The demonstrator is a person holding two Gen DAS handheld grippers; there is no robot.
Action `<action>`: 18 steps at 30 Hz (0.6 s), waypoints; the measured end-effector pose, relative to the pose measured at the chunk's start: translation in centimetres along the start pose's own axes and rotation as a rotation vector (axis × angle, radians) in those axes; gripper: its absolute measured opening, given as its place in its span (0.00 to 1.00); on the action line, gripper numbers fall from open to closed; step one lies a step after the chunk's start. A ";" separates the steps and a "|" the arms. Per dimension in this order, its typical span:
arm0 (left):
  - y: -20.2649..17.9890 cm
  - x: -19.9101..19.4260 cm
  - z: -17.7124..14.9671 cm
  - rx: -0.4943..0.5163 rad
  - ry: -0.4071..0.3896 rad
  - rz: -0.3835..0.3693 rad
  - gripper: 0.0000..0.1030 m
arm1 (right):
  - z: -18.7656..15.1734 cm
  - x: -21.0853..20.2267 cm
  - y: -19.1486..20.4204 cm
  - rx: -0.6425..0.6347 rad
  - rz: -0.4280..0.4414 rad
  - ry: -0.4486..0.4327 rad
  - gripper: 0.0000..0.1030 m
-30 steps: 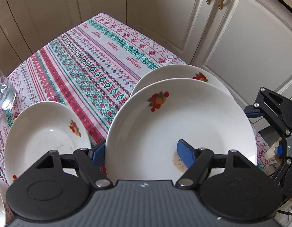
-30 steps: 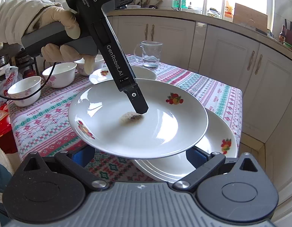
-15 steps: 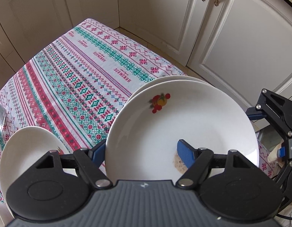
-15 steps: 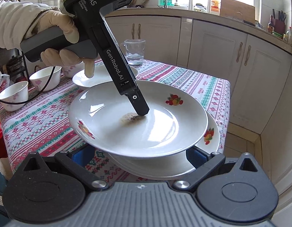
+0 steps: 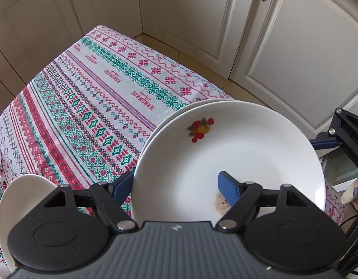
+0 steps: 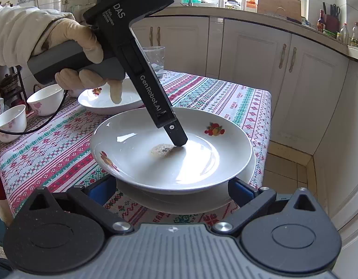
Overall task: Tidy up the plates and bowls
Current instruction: 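Lift the stained plate with the left tool and lower it onto another plate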
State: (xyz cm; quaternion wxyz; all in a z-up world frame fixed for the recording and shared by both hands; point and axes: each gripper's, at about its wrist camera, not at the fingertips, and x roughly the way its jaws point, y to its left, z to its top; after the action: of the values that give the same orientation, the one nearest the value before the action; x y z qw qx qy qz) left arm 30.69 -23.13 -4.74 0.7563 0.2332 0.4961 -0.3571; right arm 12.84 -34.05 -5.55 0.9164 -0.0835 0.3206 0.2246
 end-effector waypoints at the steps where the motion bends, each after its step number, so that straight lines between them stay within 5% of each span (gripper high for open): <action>1: -0.1 0.1 0.0 0.003 0.000 0.001 0.76 | 0.0 0.0 0.0 -0.003 -0.004 0.001 1.00; 18: -0.8 -0.3 -0.3 0.045 -0.009 0.029 0.81 | -0.5 -0.6 0.7 -0.021 -0.078 0.021 1.00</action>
State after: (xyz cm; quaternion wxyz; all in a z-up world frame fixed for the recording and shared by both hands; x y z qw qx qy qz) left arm 29.87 -23.32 -4.58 0.7581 0.2557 0.4811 -0.3584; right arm 11.78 -33.78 -5.60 0.9201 -0.1077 0.3245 0.1912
